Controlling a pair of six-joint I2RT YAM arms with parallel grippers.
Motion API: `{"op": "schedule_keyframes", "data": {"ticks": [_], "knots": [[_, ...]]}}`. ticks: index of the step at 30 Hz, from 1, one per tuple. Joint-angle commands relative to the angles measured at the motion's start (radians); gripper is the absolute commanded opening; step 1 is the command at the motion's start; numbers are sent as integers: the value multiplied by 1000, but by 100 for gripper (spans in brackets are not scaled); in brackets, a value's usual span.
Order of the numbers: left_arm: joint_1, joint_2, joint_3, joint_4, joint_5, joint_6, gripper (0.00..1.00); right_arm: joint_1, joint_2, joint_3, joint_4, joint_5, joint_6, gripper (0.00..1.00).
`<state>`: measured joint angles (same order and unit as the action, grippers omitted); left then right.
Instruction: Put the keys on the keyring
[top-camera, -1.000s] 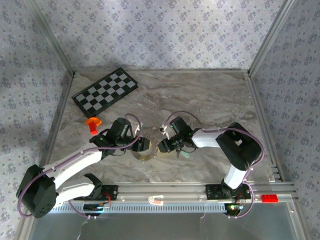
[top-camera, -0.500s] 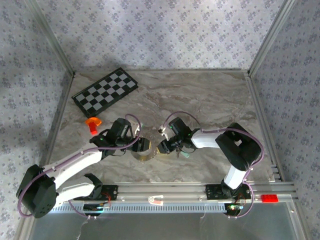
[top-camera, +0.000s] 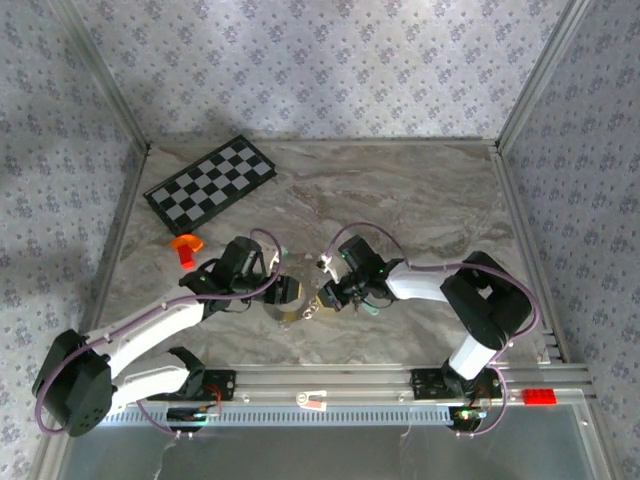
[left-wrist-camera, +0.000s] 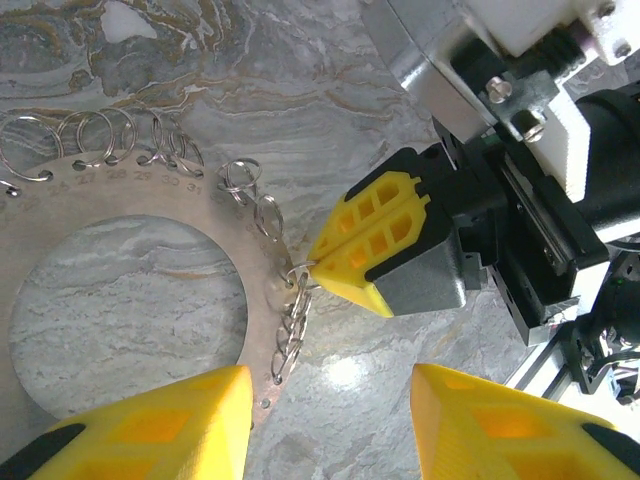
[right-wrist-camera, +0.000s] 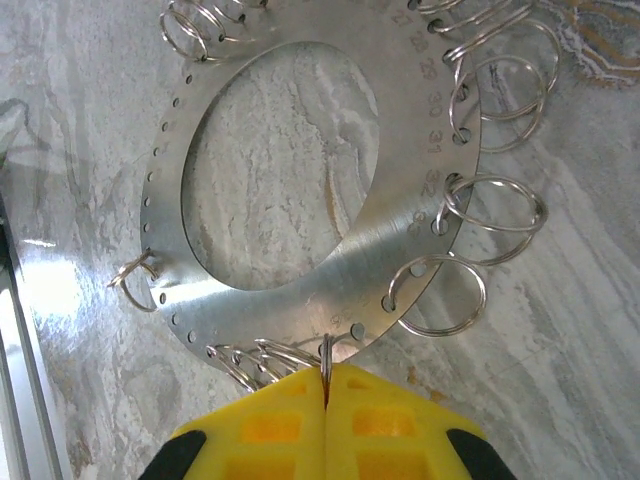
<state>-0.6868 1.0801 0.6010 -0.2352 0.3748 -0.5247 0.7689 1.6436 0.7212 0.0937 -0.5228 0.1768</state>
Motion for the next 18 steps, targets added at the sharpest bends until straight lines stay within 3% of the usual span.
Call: {"op": "schedule_keyframes", "data": {"ticks": [1,10,18], "knots": [[7,-30,1,2,22,3,46,11,-50,-22,-20,22,-47,0],[5,-106,1,17,54,23,45,61,-261,-115,76,50,-135,0],[-24,-192,5,53,88,40,39,75,-468,-205,223,59,-163,0]]}}
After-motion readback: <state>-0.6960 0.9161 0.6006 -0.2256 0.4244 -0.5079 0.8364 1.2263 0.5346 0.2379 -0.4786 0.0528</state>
